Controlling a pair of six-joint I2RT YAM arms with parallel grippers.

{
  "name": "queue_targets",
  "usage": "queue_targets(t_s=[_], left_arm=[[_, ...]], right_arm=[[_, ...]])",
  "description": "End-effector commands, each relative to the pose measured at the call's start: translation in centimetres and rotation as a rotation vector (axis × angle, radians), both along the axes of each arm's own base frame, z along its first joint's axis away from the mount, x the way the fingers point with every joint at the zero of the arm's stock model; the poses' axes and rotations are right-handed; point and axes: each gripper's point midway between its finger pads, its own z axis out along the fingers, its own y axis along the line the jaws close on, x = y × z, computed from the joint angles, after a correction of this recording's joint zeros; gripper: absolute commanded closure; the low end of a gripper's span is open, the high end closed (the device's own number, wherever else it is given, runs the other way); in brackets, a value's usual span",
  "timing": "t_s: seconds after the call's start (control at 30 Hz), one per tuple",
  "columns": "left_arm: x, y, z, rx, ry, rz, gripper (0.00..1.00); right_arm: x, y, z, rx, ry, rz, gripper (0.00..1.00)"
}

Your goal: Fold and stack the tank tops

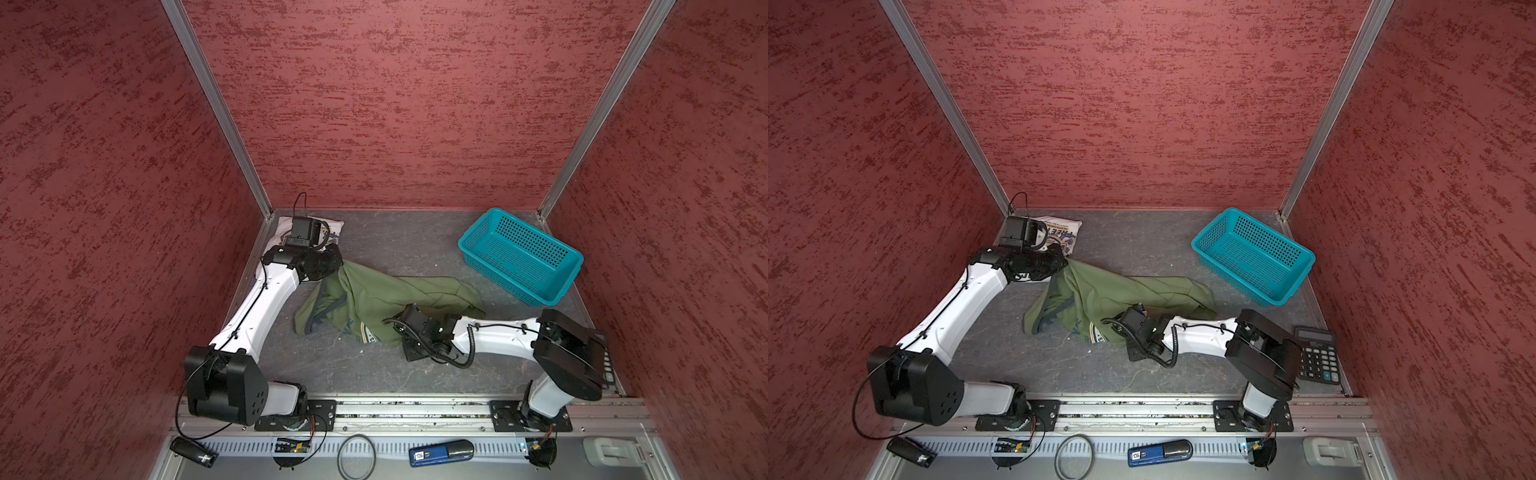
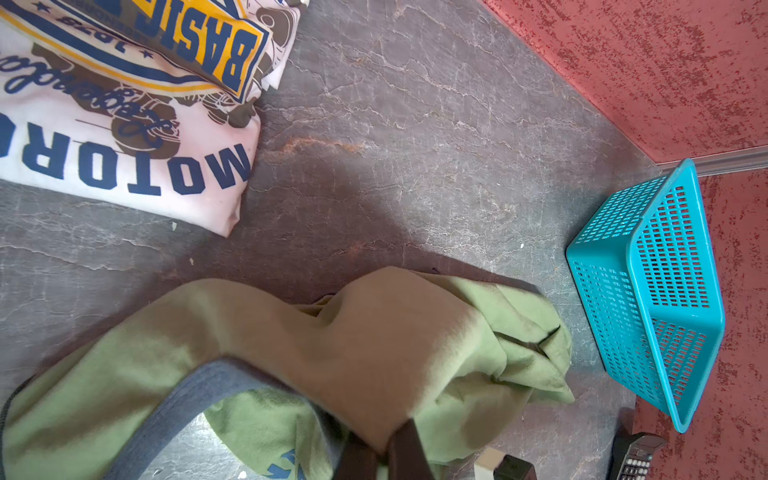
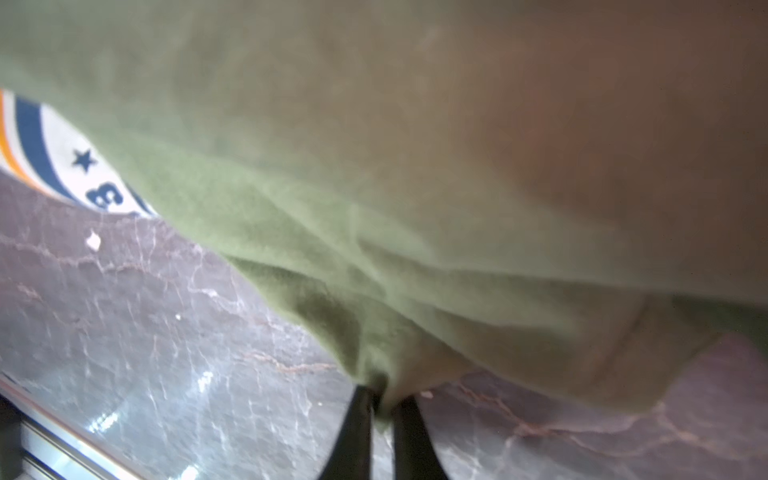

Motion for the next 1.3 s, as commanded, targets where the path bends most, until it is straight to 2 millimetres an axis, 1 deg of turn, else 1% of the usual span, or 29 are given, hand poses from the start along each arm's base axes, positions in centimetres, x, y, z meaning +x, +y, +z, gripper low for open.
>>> queue_targets(t_s=[0.0, 0.07, 0.1, 0.13, 0.17, 0.23, 0.33, 0.4, 0.43, 0.47, 0.53, 0.6, 0.67, 0.7, 0.73, 0.77, 0.8, 0.83, 0.87, 0.93, 0.97, 1.0, 1.03, 1.1, 1.13, 1.2, 1.27], left_arm=[[0.1, 0.4, 1.7, -0.004, -0.050, 0.003, 1.00], [0.2, 0.4, 2.9, -0.006, -0.077, 0.001, 1.00], [0.3, 0.4, 3.8, -0.008, -0.103, -0.002, 1.00], [0.6, 0.4, 5.1, -0.012, -0.137, -0.009, 1.00], [0.8, 0.3, 6.1, -0.015, -0.164, -0.013, 1.00], [1.4, 0.3, 8.8, -0.019, -0.227, -0.022, 1.00], [2.7, 0.0, 13.3, -0.022, -0.317, -0.039, 1.00], [3.8, -0.2, 17.0, -0.019, -0.390, -0.057, 1.00], [4.4, -0.2, 18.5, -0.014, -0.418, -0.060, 1.00], [5.0, -0.1, 20.4, -0.009, -0.455, -0.064, 1.00], [5.5, 0.0, 24.2, 0.003, -0.531, -0.072, 1.00], [5.8, 0.3, 27.6, 0.013, -0.595, -0.076, 1.00], [5.4, 0.3, 29.8, 0.012, -0.636, -0.091, 1.00], [5.0, 0.1, 30.5, 0.011, -0.649, -0.102, 1.00], [4.5, 0.0, 30.7, 0.006, -0.650, -0.111, 1.00], [4.0, -0.3, 30.4, -0.001, -0.646, -0.128, 1.00], [3.5, -0.7, 29.7, -0.011, -0.636, -0.151, 1.00], [3.0, -1.2, 28.7, -0.020, -0.619, -0.172, 1.00], [2.6, -1.7, 26.8, -0.026, -0.584, -0.192, 0.98], [0.9, -2.8, 23.1, -0.039, -0.526, -0.227, 0.94], [-0.1, -3.3, 20.9, -0.049, -0.492, -0.243, 0.91], [-1.0, -3.9, 18.0, -0.067, -0.442, -0.259, 0.88], [-2.1, -4.3, 15.9, -0.081, -0.407, -0.272, 0.85], [-4.1, -5.0, 10.0, -0.099, -0.296, -0.287, 0.73], [-4.8, -5.0, 7.6, -0.100, -0.246, -0.284, 0.67], [-6.1, -4.4, 1.9, -0.073, -0.110, -0.251, 0.50], [-7.3, -2.2, -2.5, 0.003, 0.028, -0.156, 0.38]], right_arm=[[1.7, -1.9, 2.5, -0.098, -0.121, -0.012, 1.00], [2.9, -2.5, 5.9, -0.104, -0.230, 0.010, 1.00], [3.7, -3.0, 8.1, -0.108, -0.298, 0.011, 1.00], [4.6, -3.6, 10.0, -0.122, -0.357, 0.007, 1.00], [5.4, -4.3, 12.7, -0.104, -0.416, -0.012, 1.00], [7.7, -6.4, 17.1, -0.086, -0.504, -0.071, 1.00], [11.0, -8.8, 23.3, -0.007, -0.606, -0.143, 1.00], [13.4, -10.4, 28.2, 0.034, -0.693, -0.189, 1.00], [14.3, -11.1, 30.2, 0.037, -0.735, -0.204, 1.00], [15.4, -11.8, 32.7, 0.035, -0.787, -0.223, 1.00], [17.2, -13.3, 36.9, 0.025, -0.864, -0.262, 1.00], [18.4, -14.5, 40.8, 0.019, -0.928, -0.299, 1.00], [18.5, -15.4, 43.8, 0.033, -0.983, -0.319, 1.00], [18.2, -15.6, 44.8, 0.045, -1.002, -0.323, 1.00], [18.0, -15.8, 45.3, 0.055, -1.011, -0.325, 1.00], [17.6, -15.9, 45.3, 0.069, -1.009, -0.325, 1.00], [17.3, -15.8, 44.8, 0.088, -0.994, -0.324, 1.00], [17.0, -15.6, 43.7, 0.100, -0.972, -0.318, 1.00], [16.6, -15.5, 42.4, 0.120, -0.943, -0.317, 1.00], [15.6, -15.5, 38.5, 0.136, -0.865, -0.321, 1.00], [14.8, -15.8, 36.2, 0.142, -0.822, -0.333, 1.00], [14.0, -16.1, 33.4, 0.135, -0.772, -0.347, 1.00], [13.3, -16.6, 31.3, 0.136, -0.732, -0.366, 1.00], [11.5, -17.5, 26.0, 0.122, -0.632, -0.402, 1.00], [10.8, -17.9, 24.0, 0.112, -0.594, -0.421, 1.00], [9.3, -19.1, 20.0, 0.073, -0.517, -0.467, 1.00], [8.4, -20.1, 17.8, 0.044, -0.467, -0.508, 1.00]])
